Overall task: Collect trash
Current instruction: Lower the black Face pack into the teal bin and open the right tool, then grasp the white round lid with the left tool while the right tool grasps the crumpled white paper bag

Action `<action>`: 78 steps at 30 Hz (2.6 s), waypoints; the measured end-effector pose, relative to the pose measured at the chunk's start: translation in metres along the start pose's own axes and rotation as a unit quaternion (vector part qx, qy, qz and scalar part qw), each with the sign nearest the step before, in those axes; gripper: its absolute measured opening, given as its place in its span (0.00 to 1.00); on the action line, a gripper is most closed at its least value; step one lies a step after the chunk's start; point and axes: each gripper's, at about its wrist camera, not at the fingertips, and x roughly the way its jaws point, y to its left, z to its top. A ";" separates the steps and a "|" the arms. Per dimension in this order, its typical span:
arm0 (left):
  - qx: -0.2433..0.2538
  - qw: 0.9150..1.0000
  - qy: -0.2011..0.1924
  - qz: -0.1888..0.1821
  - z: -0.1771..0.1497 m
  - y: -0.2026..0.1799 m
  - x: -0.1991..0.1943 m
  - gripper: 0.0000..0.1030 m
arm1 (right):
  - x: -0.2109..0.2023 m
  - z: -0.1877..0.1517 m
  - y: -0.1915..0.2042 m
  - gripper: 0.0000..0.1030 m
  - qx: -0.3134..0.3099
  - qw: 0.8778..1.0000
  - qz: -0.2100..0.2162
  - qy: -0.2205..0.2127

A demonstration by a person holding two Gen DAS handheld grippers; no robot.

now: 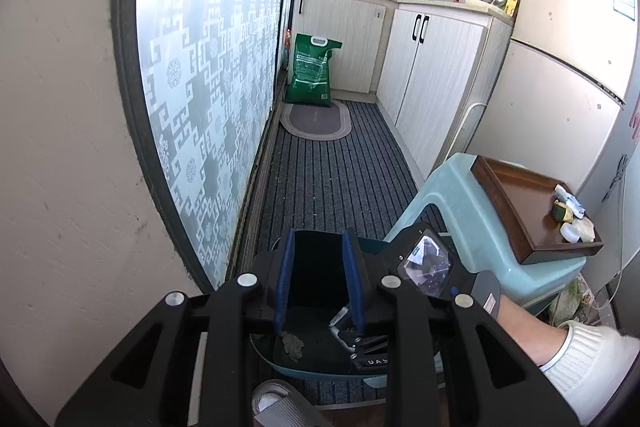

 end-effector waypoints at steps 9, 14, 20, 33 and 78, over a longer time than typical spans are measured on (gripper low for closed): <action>0.001 0.999 -0.032 -0.010 0.014 -0.006 -0.018 0.37 | -0.061 0.005 0.017 0.62 -0.024 0.997 0.003 -0.072; -0.003 0.998 -0.067 -0.018 0.027 -0.010 -0.040 0.43 | -0.115 0.004 0.021 0.55 -0.035 0.991 -0.006 -0.129; 0.002 0.995 -0.095 -0.036 0.044 -0.034 -0.057 0.49 | -0.181 -0.012 0.000 0.50 -0.021 0.982 -0.027 -0.188; 0.065 0.990 -0.068 -0.103 0.046 -0.132 -0.032 0.54 | -0.269 -0.078 -0.101 0.49 0.062 0.965 -0.086 -0.240; 0.181 0.963 0.128 -0.150 -0.019 -0.341 0.114 0.65 | -0.342 -0.264 -0.243 0.61 0.165 0.956 -0.076 -0.232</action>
